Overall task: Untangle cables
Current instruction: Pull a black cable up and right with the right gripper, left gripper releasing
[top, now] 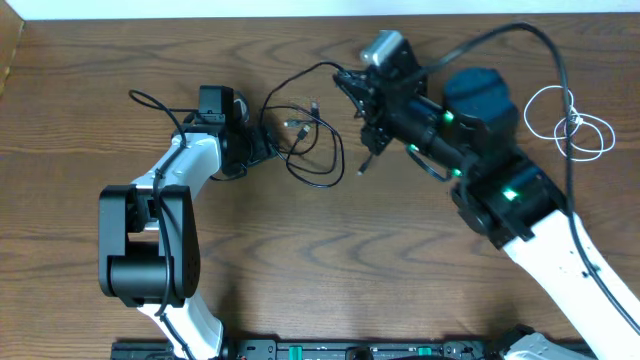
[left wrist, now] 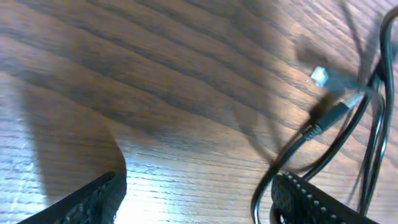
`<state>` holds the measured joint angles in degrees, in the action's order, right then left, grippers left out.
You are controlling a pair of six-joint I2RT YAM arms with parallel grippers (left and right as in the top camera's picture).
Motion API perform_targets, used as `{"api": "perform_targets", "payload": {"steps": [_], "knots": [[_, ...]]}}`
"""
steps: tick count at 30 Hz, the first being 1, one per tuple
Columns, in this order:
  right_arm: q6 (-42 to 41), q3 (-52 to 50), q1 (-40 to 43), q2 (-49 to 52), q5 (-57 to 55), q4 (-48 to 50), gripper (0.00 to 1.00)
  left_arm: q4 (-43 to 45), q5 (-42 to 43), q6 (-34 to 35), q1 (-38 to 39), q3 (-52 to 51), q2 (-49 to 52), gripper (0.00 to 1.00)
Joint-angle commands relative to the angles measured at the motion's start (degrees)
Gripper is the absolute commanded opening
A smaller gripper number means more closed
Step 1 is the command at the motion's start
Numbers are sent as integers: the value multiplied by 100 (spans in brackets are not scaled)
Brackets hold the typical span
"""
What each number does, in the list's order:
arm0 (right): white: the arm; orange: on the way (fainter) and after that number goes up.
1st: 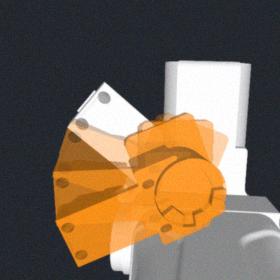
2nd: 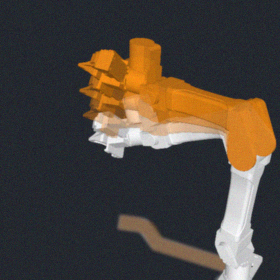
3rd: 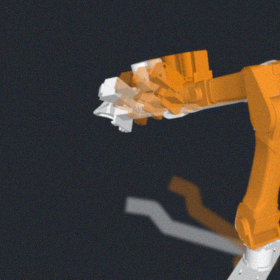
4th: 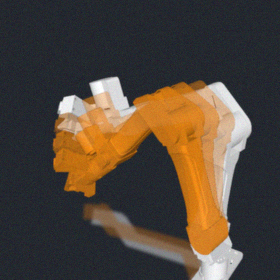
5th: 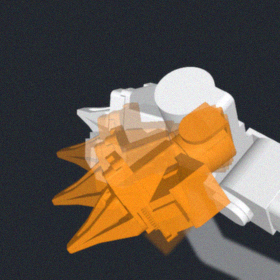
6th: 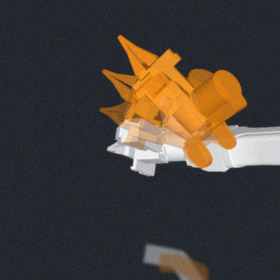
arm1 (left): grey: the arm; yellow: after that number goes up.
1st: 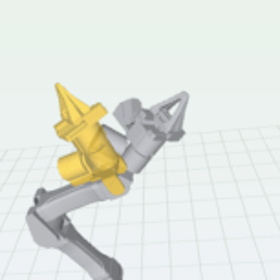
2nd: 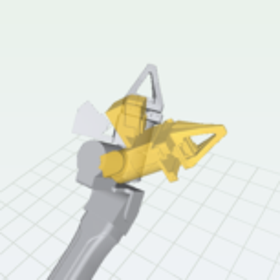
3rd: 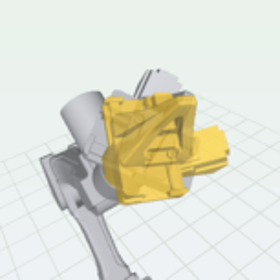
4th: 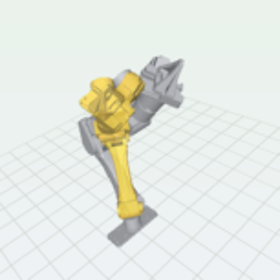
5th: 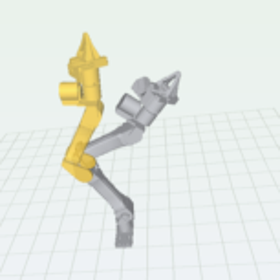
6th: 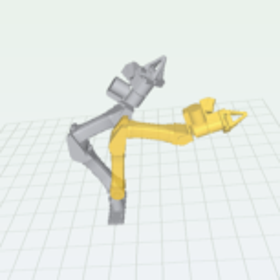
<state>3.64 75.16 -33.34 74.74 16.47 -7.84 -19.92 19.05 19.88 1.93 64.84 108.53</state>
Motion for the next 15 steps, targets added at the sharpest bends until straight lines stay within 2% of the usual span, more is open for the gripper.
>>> {"api": "perform_targets", "payload": {"steps": [1, 4, 9, 11, 13, 15], "knots": [[245, 17, 15, -98, -264, -24, 1, -39, -190, 13, -26, -66, -87, 81], [240, 17, 70, -103, -413, -79, 1, -13, 295, -247, -39, -44, -94, 84], [76, 17, 267, -103, -409, -227, 1, 90, 3163, -1880, -225, 2, -190, 85], [-46, 20, 389, -109, -407, -247, 1, 63, 3980, -2332, -326, 0, -192, 87], [-197, 28, 566, -151, -343, -282, 1, 20, 4105, -2461, -420, -2, -192, 88], [-393, 57, 828, -225, -114, -367, 1, -50, 3545, -2457, -505, -2, -192, 88]]}}
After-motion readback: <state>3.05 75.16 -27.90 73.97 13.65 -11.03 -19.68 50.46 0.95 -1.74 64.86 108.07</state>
